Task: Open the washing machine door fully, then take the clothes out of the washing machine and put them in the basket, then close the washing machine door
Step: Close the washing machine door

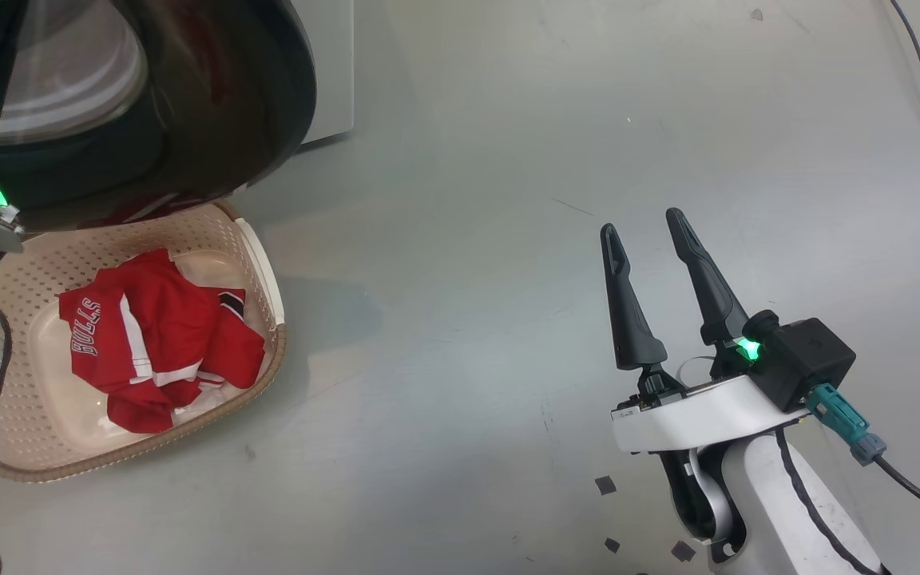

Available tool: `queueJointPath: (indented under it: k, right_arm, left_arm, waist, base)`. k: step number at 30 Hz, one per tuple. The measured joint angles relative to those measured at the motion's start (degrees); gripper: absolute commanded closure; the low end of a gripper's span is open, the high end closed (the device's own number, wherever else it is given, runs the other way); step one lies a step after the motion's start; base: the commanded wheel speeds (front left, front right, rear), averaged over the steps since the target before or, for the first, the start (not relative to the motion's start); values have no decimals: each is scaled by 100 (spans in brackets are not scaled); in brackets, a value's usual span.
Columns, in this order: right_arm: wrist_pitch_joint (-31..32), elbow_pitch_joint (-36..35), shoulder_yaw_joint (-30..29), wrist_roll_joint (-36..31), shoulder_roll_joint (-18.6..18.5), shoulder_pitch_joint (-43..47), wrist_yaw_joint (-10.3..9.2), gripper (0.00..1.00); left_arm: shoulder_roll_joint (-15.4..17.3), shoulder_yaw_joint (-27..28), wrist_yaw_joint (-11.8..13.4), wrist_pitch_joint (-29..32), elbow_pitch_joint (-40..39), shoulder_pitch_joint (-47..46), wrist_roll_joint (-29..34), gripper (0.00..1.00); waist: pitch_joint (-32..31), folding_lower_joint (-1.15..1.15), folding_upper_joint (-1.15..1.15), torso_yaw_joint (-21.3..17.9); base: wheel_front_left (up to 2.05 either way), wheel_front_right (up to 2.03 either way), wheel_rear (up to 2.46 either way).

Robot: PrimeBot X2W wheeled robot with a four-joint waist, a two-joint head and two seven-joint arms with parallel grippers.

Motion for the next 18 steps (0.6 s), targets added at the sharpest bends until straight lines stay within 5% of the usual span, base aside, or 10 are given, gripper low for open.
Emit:
queueJointPath:
  k: [18]
  right_arm:
    - [0,-3,-19,1,9,-40,-53,0]
  left_arm:
    - [-221,-98,-244,-557,928,-718,441,100]
  waist:
    - [41,0,0,-177]
  base:
    - [0,0,0]
